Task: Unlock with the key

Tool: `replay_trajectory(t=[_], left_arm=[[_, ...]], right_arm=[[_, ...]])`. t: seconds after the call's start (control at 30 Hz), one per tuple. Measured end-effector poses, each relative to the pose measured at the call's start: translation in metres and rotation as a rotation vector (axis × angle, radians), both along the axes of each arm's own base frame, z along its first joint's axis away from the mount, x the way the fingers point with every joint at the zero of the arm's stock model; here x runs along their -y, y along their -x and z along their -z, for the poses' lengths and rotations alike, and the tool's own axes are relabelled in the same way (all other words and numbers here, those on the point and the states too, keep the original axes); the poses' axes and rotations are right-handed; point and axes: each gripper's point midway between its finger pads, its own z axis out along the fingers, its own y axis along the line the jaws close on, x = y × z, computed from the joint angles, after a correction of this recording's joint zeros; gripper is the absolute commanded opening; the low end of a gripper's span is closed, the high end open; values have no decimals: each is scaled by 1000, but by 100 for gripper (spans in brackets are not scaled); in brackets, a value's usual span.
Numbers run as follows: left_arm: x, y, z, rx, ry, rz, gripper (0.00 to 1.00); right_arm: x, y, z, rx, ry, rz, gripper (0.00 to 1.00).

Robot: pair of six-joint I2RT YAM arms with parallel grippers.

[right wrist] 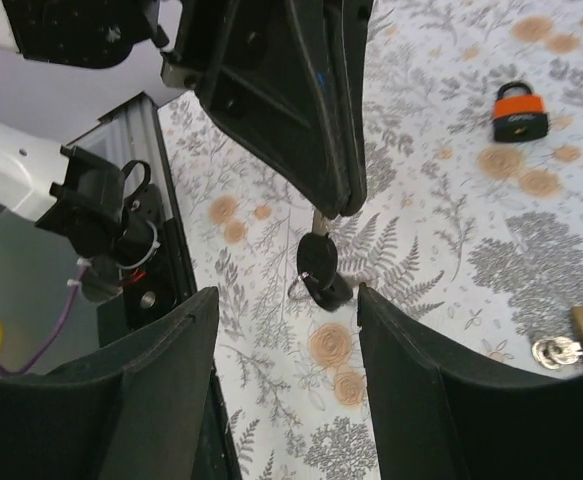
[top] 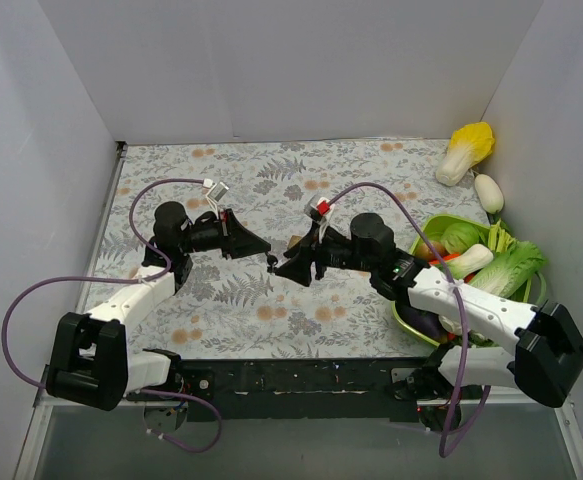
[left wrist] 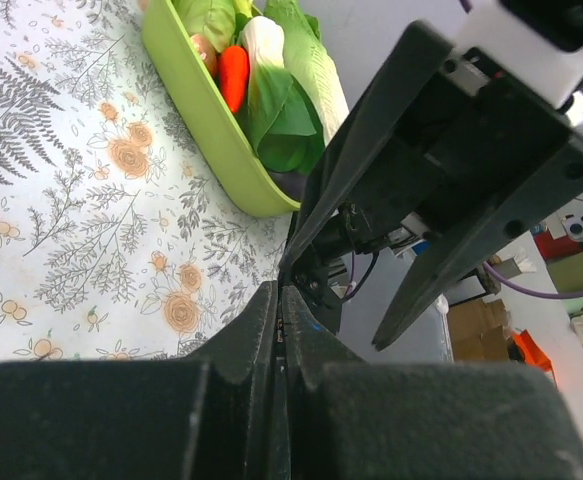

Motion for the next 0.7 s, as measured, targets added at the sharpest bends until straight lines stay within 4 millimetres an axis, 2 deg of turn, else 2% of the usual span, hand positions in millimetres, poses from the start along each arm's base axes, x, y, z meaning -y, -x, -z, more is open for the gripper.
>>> replay_trajectory(t=[0.1,0.23,0.5,0.67,0.7], left_arm=[[1,4,-4,22,6,17,0],[4,9,-7,39,13,43,0],[7,16,-10,58,16,71,0],[7,17,-11,68,14,72,0],[7,17,-11,69,14,73,0]], right_arm=[[-4,7,14,-50,25,-46,64],[-8,11,23,-95,35,-77,63],[-15,9,15,-119,-21,-97,60],[-23,8,18,-149,-44,-115,49],[-24,8,18,-154,-48,-118,43]])
